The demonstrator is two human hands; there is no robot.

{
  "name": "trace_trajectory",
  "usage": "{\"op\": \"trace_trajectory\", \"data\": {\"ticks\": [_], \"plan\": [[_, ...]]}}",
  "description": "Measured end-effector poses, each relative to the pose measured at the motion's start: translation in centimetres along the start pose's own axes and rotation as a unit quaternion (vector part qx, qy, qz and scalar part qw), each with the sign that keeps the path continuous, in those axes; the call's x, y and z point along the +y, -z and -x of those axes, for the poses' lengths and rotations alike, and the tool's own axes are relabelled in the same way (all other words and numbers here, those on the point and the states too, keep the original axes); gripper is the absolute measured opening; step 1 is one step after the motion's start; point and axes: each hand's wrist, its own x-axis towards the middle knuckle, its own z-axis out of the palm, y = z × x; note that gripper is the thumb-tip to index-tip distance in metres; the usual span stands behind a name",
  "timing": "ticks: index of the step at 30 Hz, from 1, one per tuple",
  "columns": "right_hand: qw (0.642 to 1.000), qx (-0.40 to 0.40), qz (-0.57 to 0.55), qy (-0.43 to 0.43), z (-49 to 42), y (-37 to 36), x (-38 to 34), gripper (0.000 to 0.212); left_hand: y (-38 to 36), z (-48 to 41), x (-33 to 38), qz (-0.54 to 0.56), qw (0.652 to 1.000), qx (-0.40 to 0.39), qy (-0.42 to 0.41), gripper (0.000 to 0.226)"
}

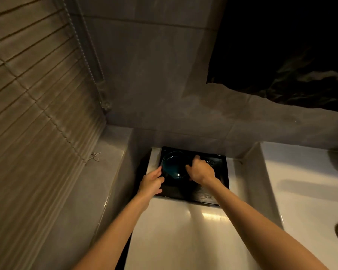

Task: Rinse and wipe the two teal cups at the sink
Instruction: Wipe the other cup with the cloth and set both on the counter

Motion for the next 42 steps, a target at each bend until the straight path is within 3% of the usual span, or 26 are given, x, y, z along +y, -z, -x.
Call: {"op": "trace_trajectory", "data": {"ticks": [11,17,25,32,37,42], "plan": [[0.999,0.020,-0.031,-0.027,-1.7,-0.5,0.3,0.044,-0.5,-1.2,0.9,-0.011,1.000,-0.018,0.003,0.057],[0.991,0.000,-0.131,-0.031,0.5,0.2,1.2,0.054,0.2,0.4,2.2,-0.028,0.999,-0.031,0.006,0.058],[0.977,0.021,-0.209,0.035,15.0,1.4,6.2,0.026,0.6,8.6,-0.3,-0.114,0.989,-0.069,-0.067,0.051],[0.977,0.018,-0.213,0.013,28.0,-1.3,11.4,0.023,-1.8,17.0,-7.3,-0.132,0.985,-0.109,-0.038,0.045],[0.978,0.061,-0.198,-0.019,33.7,-5.2,14.4,0.024,-4.7,21.4,-13.4,-0.166,0.977,-0.131,-0.015,0.041],[0.983,0.058,-0.150,-0.092,36.9,-8.9,16.4,0.030,-7.4,24.7,-18.3,-0.238,0.961,-0.142,0.019,0.057]]}}
